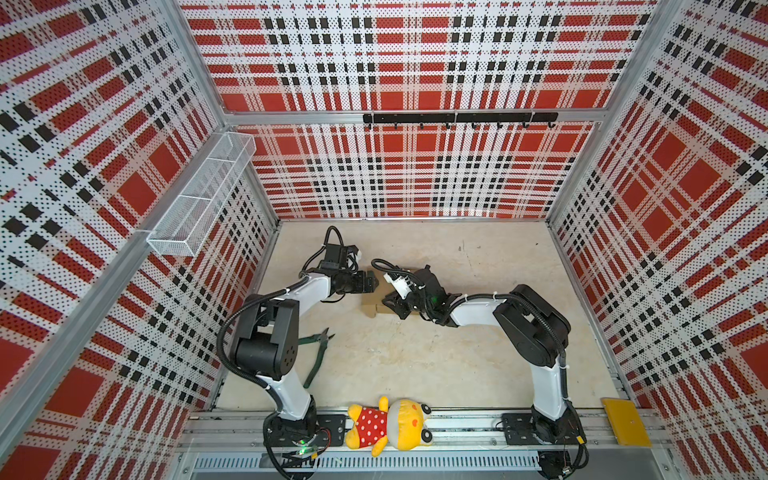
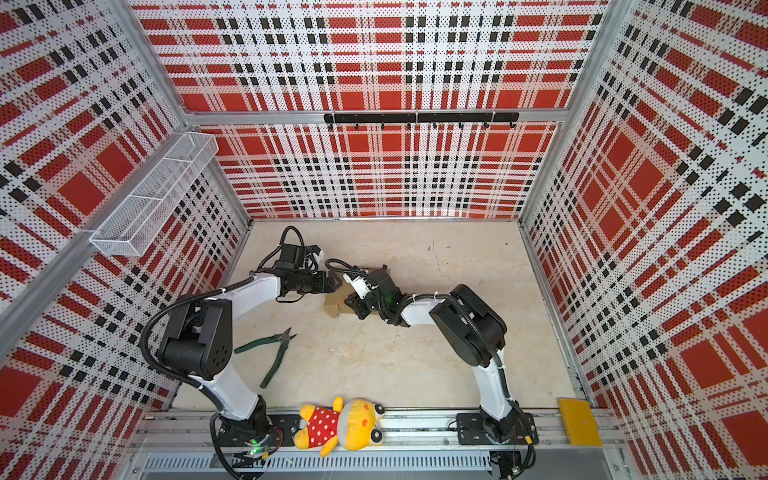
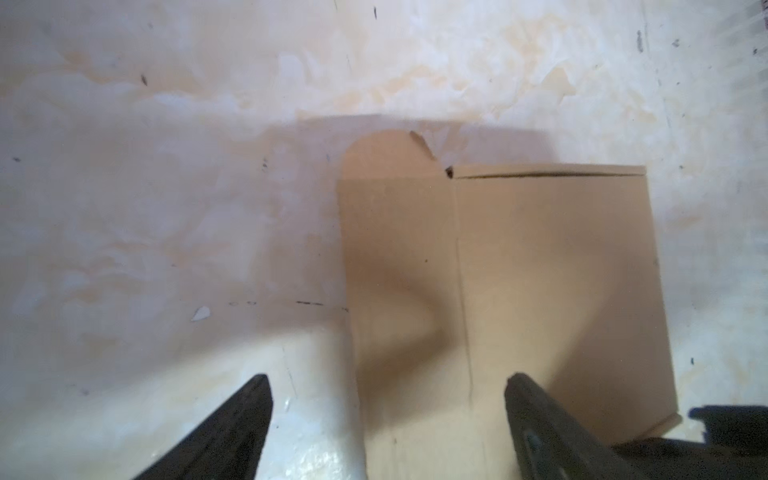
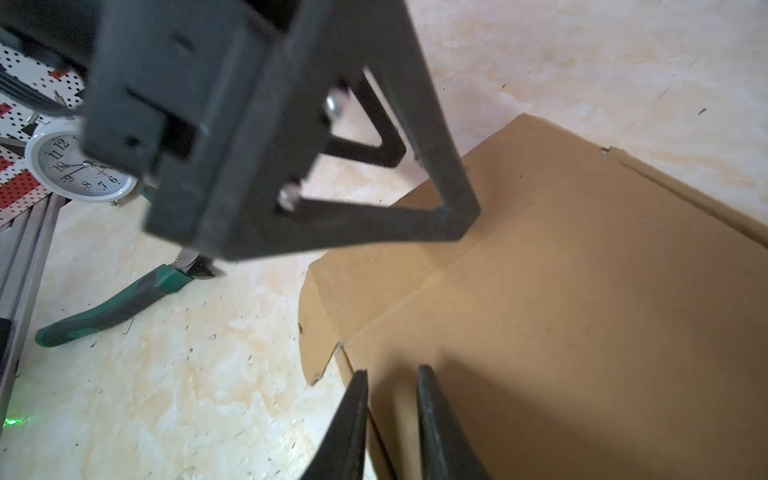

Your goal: Fold the paper box

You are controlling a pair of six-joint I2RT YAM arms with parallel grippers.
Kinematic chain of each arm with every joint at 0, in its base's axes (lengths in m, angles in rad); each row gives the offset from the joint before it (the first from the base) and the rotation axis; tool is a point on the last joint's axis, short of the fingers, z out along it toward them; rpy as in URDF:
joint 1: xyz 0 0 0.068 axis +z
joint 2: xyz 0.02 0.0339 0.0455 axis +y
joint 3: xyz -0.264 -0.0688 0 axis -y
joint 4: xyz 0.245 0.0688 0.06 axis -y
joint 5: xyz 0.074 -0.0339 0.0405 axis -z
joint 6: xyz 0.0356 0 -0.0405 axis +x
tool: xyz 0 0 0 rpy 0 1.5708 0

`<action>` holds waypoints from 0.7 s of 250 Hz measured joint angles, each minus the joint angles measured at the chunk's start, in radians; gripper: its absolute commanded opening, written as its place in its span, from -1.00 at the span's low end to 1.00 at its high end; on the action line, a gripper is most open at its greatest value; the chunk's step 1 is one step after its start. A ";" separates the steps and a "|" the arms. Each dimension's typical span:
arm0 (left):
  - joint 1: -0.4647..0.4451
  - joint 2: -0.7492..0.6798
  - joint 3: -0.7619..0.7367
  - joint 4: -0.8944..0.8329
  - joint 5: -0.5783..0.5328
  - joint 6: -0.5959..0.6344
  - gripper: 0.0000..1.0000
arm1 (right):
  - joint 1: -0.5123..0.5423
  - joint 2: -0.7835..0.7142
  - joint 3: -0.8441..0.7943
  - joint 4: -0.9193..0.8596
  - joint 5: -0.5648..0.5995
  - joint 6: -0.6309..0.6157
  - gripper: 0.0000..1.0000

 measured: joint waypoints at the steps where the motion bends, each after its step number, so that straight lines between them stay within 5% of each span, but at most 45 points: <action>1: 0.000 -0.001 0.000 0.000 0.000 0.000 0.74 | 0.000 0.000 0.000 -0.001 0.000 0.000 -0.52; 175: -0.096 0.079 0.253 -0.144 0.090 0.170 0.52 | -0.147 -0.346 -0.312 -0.218 -0.062 -0.112 -0.44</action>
